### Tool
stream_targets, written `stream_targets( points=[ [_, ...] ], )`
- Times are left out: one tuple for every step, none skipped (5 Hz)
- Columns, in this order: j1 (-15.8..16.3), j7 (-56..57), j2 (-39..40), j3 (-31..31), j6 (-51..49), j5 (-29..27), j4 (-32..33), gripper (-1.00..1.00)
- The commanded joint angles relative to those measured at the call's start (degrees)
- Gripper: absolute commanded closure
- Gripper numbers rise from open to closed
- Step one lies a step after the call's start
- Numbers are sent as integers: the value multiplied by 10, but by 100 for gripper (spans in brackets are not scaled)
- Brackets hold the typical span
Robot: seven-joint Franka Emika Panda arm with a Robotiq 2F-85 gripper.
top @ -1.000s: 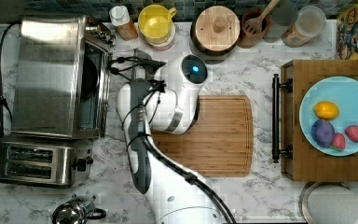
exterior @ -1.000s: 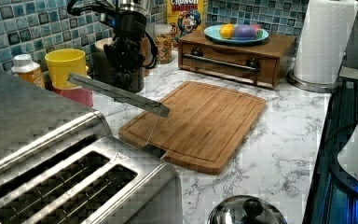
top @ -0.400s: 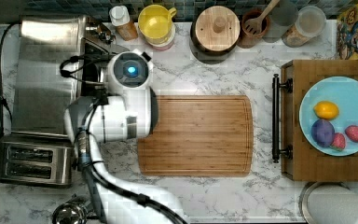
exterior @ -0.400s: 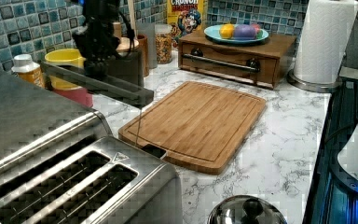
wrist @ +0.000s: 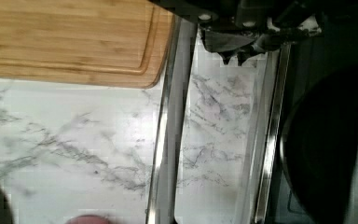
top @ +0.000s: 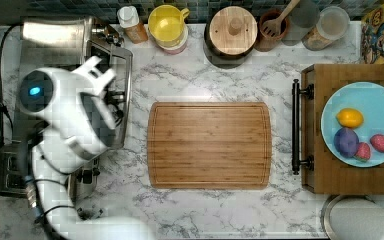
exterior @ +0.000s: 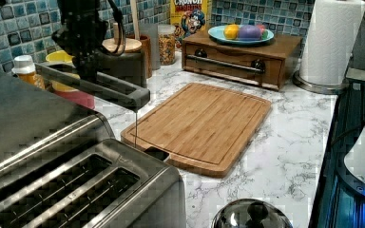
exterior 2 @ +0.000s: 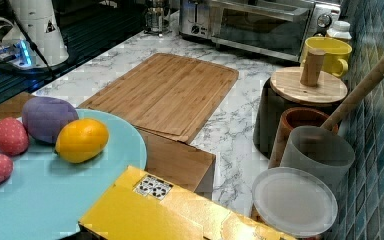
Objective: Close the oven.
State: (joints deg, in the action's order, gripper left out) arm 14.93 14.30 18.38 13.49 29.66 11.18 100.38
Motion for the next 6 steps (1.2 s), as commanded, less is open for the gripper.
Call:
stream_targets(
  points=[
    [80,-115,25,9,-38,76,-161,100],
    [78,-147,-31,1,-12,68,-121,100],
    [69,-140,-106,9,5,28,-83,100],
    [35,-5,-80,32,-102,-103,-168,100],
    [39,-4,-80,26,-102,-104,-168,100],
    [41,-4,-80,25,-102,-105,-168,100]
  ],
)
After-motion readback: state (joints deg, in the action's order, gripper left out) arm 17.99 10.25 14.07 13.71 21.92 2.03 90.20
